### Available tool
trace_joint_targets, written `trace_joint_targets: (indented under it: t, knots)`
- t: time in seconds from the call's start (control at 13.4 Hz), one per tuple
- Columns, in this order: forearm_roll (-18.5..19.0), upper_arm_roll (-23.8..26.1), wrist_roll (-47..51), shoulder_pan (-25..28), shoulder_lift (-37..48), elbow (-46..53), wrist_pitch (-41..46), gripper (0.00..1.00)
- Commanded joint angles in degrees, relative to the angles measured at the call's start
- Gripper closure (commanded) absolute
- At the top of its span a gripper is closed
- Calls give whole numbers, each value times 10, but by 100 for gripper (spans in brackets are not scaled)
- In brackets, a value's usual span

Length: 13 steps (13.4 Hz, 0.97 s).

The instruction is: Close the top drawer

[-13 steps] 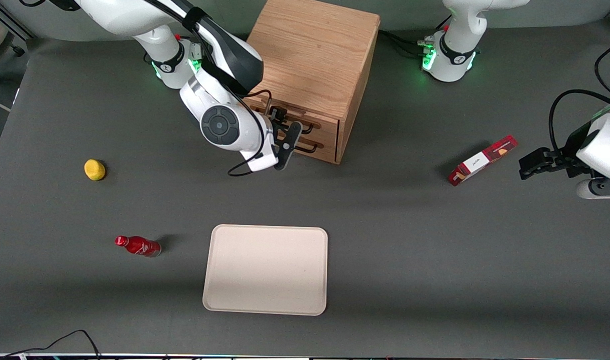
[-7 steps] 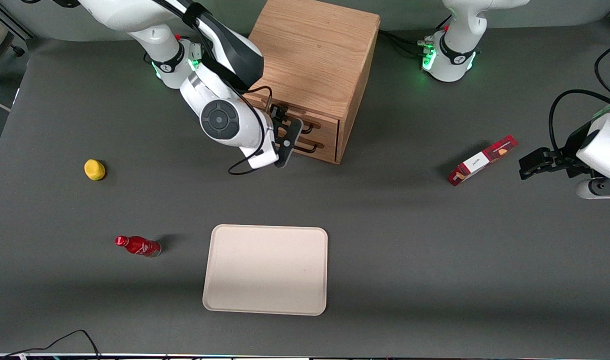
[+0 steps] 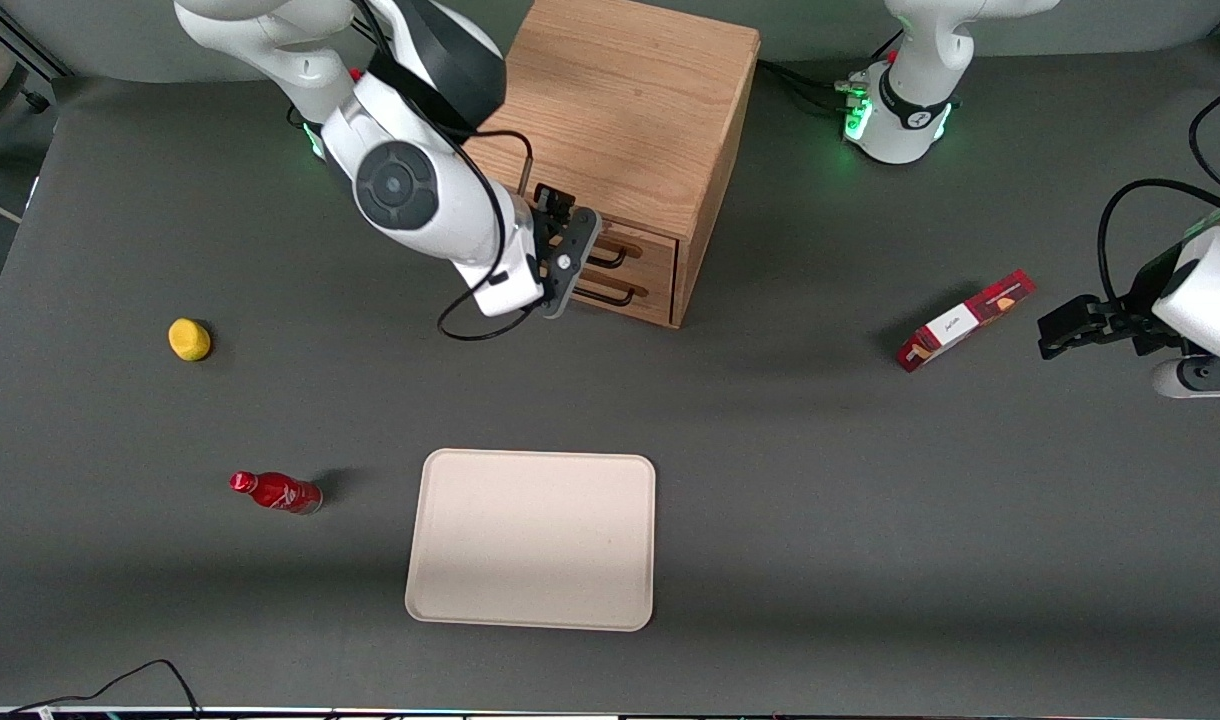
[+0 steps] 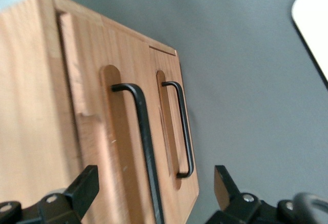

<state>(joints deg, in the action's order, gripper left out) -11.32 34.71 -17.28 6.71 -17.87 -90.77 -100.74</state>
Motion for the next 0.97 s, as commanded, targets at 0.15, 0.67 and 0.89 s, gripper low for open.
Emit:
trace_joint_targets:
  t: [0.15,0.67,0.89]
  knots:
    - [63,-21,279,-15,180,18,122,0]
    - [145,-246,314,-17,296,20,289,0]
    - [134,-298,326,-17,305,-19,261,0]
